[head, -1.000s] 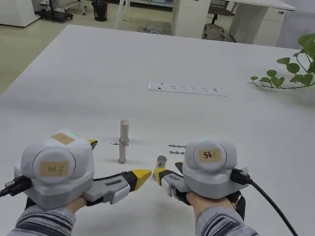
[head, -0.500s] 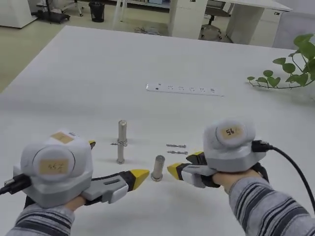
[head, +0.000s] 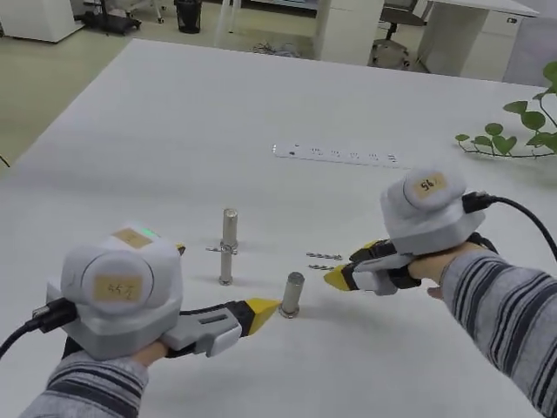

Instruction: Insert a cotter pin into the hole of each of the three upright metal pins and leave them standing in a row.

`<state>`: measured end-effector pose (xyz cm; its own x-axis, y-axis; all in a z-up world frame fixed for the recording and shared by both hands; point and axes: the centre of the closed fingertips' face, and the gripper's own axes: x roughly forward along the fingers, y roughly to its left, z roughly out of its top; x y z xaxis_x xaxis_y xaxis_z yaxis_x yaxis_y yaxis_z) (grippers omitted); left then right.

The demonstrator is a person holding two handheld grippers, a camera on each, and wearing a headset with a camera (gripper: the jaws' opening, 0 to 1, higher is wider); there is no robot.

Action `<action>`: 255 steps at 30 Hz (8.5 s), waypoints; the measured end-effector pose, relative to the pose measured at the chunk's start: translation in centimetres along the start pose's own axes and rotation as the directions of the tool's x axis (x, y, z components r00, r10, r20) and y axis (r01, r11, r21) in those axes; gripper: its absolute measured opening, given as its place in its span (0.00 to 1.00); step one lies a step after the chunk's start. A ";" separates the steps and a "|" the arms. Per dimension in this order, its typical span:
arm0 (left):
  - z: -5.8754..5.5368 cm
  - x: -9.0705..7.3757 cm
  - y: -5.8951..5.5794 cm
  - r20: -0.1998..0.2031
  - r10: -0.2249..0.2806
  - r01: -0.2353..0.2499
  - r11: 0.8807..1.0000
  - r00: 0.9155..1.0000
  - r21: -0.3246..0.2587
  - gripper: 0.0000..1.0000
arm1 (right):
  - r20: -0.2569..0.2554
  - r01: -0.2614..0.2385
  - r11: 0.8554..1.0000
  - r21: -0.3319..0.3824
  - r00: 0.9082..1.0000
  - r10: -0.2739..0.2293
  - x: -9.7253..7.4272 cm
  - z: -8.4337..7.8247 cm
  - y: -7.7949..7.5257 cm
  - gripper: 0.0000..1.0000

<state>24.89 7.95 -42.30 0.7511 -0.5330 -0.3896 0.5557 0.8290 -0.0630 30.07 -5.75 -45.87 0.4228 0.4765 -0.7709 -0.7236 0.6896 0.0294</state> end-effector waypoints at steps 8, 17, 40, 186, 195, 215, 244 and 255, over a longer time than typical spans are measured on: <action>0.0 0.1 0.0 -0.001 -0.004 0.004 1.000 1.000 0.004 0.80 | -0.051 -0.053 0.998 0.016 0.997 0.054 1.0 -0.6 -0.5 0.26; 0.0 0.2 -0.2 -0.002 -0.009 0.009 1.000 1.000 0.010 0.80 | -0.106 -0.084 0.996 -0.032 0.991 0.080 1.9 -1.3 -0.5 0.22; -0.3 0.1 -0.1 -0.019 -0.009 0.009 1.000 1.000 0.022 0.78 | -0.230 -0.138 0.962 -0.234 0.970 0.083 3.0 -1.7 -1.2 0.02; 0.6 -1.6 -9.7 -0.074 -0.415 0.418 0.908 0.907 0.024 0.00 | -0.051 -0.223 0.624 -0.749 0.958 0.281 -5.3 -0.8 11.7 0.01; 1.2 -1.9 -10.1 -0.070 -0.451 0.456 0.886 0.890 0.079 0.00 | -0.053 -0.252 0.651 -0.716 0.949 0.310 -5.3 -1.0 11.8 0.02; 1.0 -2.1 -10.5 -0.081 -0.461 0.468 0.876 0.884 0.120 0.00 | -0.080 -0.255 0.606 -0.754 0.950 0.300 -5.2 -1.7 12.3 0.00; 0.0 1.9 -6.9 -0.043 -0.199 0.203 0.972 0.979 0.118 0.21 | -0.054 -0.081 0.737 -0.671 0.997 0.060 -3.2 -1.9 5.3 0.00; -0.9 3.9 -5.9 -0.057 -0.161 0.164 0.986 0.985 0.043 0.21 | -0.075 -0.090 0.751 -0.654 0.996 0.054 -1.8 -2.3 4.8 0.00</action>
<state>24.18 1.10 -44.27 0.6300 -0.6494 -0.4260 0.6862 0.7223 -0.0862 24.59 -4.51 -45.81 0.3407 0.4705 -0.8140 -0.9385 0.1181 -0.3245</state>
